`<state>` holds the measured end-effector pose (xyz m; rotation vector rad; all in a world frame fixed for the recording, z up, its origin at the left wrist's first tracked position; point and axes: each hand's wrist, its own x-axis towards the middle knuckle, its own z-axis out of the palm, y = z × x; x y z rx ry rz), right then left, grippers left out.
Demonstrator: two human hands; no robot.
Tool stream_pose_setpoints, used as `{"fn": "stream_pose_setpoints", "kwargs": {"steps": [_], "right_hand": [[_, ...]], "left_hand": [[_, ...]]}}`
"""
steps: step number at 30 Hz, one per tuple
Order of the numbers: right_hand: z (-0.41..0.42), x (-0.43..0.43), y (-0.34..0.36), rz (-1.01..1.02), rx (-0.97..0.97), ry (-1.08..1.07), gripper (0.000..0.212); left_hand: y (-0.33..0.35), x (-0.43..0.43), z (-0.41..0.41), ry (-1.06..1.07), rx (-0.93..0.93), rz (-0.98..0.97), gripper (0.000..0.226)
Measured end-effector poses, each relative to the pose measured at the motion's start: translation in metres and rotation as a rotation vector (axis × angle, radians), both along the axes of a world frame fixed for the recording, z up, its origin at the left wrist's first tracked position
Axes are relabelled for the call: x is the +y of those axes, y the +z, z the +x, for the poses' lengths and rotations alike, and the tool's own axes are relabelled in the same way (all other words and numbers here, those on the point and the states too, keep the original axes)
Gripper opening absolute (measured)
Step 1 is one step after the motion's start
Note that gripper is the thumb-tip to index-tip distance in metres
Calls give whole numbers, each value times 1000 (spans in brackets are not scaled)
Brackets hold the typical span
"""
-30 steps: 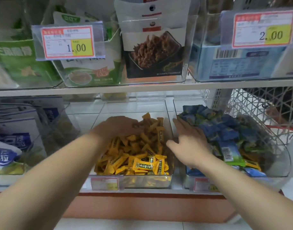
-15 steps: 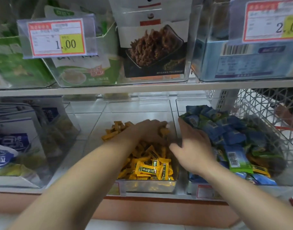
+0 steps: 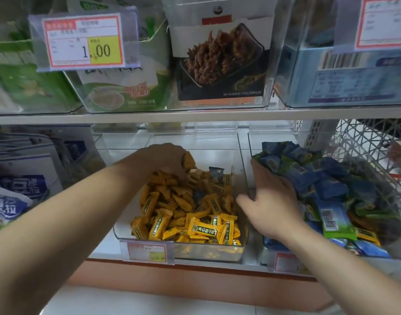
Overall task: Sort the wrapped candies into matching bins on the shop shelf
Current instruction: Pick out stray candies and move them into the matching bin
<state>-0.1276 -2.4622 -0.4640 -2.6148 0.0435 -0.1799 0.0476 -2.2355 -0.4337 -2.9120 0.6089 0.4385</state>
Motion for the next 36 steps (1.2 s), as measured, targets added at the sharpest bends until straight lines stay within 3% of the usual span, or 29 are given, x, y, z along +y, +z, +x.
{"fn": "stream_pose_setpoints", "kwargs": {"steps": [5,8,11,16,20,25,28,30,33,36], "right_hand": [[-1,1,0,10,-7,-7,70],[0,1,-1,16,-14,-6,74],[-1,0,-3,14,-27,-12,76],[0,-1,-4,20,-32,-4,72],[0,0,-1,22,-23,-4,75],[-4,0,9,34,-29,7,77],[-7,1,17,-62,-150,37,80],[-8,2,24,87,-189,92,59],[-6,-4,32,327,-198,140,19],[-7,-31,35,284,-316,17,22]], "left_hand": [[-10,-38,1,-114,-31,298,62],[-15,-64,9,-112,52,-21,92],[-37,-86,11,-140,28,-341,55],[-77,-84,10,-79,-45,-260,38],[-61,-74,4,-64,-64,-351,27],[-10,-44,-33,6,-221,-821,16],[13,-35,-69,18,-116,-1104,7],[20,-38,-90,16,8,-1265,5],[23,-50,-104,22,119,-1352,15],[16,-52,-100,85,44,-1169,17]]}}
